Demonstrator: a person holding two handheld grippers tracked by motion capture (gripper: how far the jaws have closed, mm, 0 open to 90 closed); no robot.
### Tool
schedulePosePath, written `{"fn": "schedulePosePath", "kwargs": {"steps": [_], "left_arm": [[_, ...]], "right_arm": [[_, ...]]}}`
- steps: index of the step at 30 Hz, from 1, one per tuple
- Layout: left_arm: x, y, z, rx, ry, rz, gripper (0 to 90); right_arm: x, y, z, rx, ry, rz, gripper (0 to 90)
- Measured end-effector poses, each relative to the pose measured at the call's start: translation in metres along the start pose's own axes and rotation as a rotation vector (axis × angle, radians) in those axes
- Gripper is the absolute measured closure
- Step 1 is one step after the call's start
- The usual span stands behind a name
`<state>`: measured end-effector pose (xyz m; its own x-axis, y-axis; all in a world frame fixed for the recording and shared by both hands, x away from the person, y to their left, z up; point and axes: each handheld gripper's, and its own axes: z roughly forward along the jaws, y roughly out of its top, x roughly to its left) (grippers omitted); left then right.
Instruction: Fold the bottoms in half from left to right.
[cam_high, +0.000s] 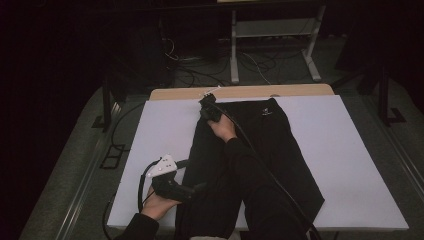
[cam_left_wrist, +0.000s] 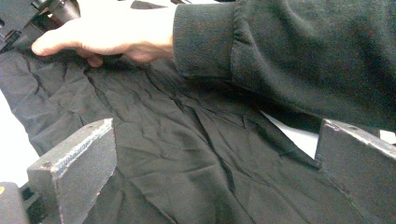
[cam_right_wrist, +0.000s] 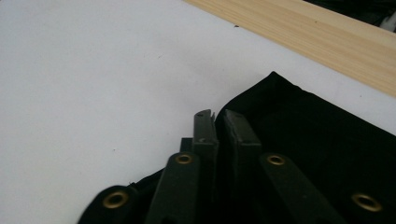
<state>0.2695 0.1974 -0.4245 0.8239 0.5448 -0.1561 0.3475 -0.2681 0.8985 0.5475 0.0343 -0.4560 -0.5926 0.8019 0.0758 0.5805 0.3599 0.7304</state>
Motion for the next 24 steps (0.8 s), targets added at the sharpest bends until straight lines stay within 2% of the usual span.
{"fn": "schedulePosePath", "kwargs": {"steps": [6,8,9,15,20,24], "left_arm": [[-0.001,-0.003,-0.003,0.035,0.006,-0.029,0.0],[-0.001,-0.003,-0.005,0.047,0.012,-0.044,0.0],[0.000,-0.003,-0.007,0.071,0.017,-0.054,0.0],[0.000,-0.006,-0.016,0.101,0.036,-0.097,0.0],[0.000,-0.011,-0.022,0.149,0.043,-0.101,0.0],[-0.003,-0.011,-0.028,0.157,0.042,-0.095,0.0]], "right_arm": [[0.003,0.000,-0.005,0.007,-0.024,-0.028,86.0],[0.003,0.000,-0.007,-0.005,-0.021,-0.021,86.2],[0.002,-0.001,-0.009,-0.010,-0.020,-0.014,86.3],[0.003,-0.002,-0.016,-0.035,-0.021,0.012,86.4],[0.003,-0.002,-0.021,-0.050,-0.019,0.023,86.4],[0.005,-0.001,-0.026,-0.061,-0.038,0.008,86.4]]}}
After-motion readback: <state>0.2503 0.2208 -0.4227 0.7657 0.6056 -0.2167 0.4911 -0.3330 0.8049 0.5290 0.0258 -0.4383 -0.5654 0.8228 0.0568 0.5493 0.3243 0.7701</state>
